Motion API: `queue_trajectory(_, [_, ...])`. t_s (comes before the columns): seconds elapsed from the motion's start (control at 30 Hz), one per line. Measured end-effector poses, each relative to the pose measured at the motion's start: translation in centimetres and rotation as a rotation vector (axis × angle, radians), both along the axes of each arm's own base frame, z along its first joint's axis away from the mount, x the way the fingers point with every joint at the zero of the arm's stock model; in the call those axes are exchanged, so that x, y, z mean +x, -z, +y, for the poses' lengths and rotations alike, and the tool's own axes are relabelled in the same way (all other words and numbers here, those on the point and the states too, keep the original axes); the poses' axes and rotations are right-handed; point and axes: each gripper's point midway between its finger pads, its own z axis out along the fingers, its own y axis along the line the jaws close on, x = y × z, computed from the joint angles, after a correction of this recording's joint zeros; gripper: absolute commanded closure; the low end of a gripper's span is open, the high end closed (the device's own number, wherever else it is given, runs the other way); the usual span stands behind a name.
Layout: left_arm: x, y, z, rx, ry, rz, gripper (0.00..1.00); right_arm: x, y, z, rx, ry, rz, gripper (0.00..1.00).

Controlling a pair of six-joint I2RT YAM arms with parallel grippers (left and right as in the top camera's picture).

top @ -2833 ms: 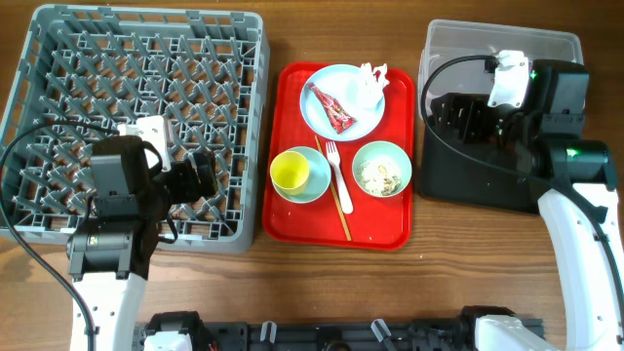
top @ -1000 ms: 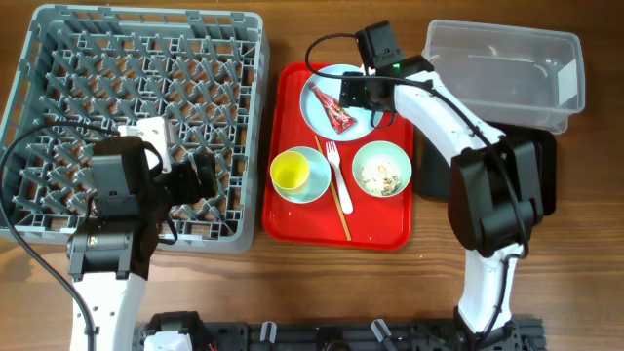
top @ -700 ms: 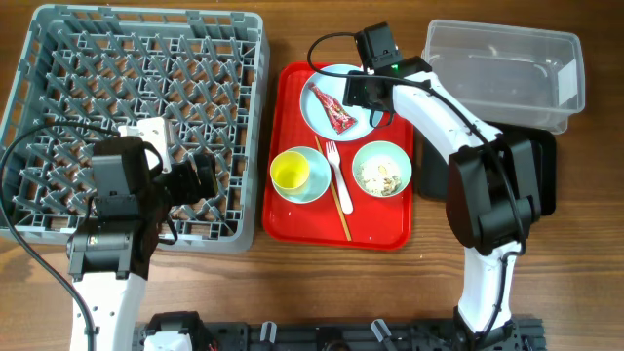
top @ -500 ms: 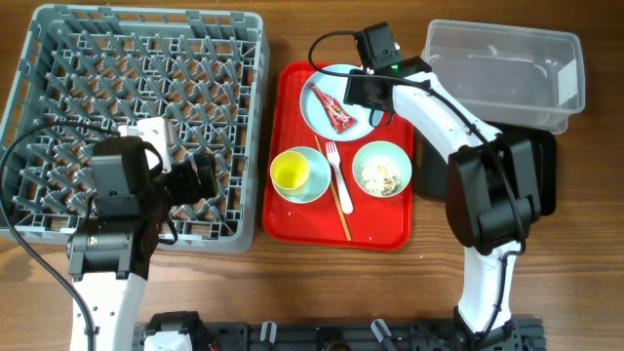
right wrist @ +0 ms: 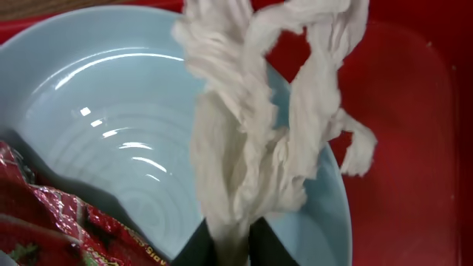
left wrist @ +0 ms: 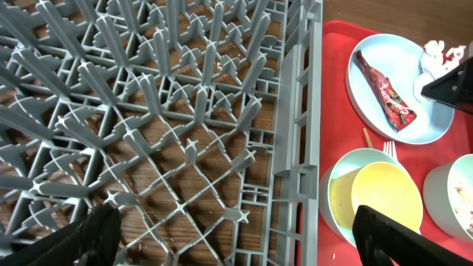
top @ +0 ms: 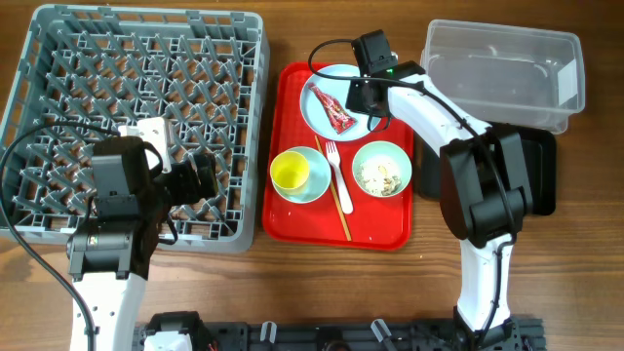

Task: Sort waste into correct bins and load items into the dishwasher rack
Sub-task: 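Grasp the white tissue with the right gripper and drop it into the clear bin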

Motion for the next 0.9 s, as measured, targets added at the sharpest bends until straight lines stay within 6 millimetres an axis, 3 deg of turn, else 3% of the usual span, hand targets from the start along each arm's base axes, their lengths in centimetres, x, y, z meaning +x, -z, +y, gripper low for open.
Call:
queue_trajectory(0.2, [0.0,0.0,0.0,0.0,0.0,0.0,0.0,-0.2,-0.9,0.1,-0.001,-0.04,-0.002,0.96])
queue_trajectory(0.3, [0.0,0.0,0.0,0.0,0.0,0.001,0.0,0.0,-3.9,-0.5,-0.001,-0.053,-0.05,0.96])
queue_trajectory(0.43, [-0.1,0.1,0.0,0.0,0.0,0.003,0.0,0.7,-11.4,-3.9,-0.008,0.007,-0.189,0.95])
queue_trajectory(0.47, [-0.1,0.1,0.0,0.0,0.0,0.004,0.0,0.9,-14.2,-6.0,-0.017,0.051,-0.245,0.91])
queue_trajectory(0.5, [-0.1,0.1,0.0,0.0,0.0,0.004,0.0,0.9,-15.7,-7.4,-0.024,0.081,-0.277,0.87])
queue_trajectory(0.57, [-0.1,0.1,0.0,0.0,0.0,0.003,0.0,1.0,-17.5,-10.3,-0.039,0.137,-0.313,0.72])
queue_trajectory(0.6, [-0.1,0.1,0.0,0.0,0.0,0.004,0.0,1.1,-17.9,-11.4,-0.046,0.158,-0.318,0.54])
queue_trajectory(0.67, [-0.1,0.1,0.0,0.0,0.0,0.004,0.0,1.1,-17.9,-14.1,-0.057,0.21,-0.313,0.0])
queue_trajectory(0.8, [-0.1,0.1,0.0,0.0,0.0,0.004,0.0,1.3,-17.3,-17.1,-0.016,0.239,-0.295,0.0])
queue_trajectory(0.9, [-0.1,0.1,0.0,0.0,0.0,0.004,0.0,1.6,-17.5,-16.8,0.043,0.208,-0.302,0.0])
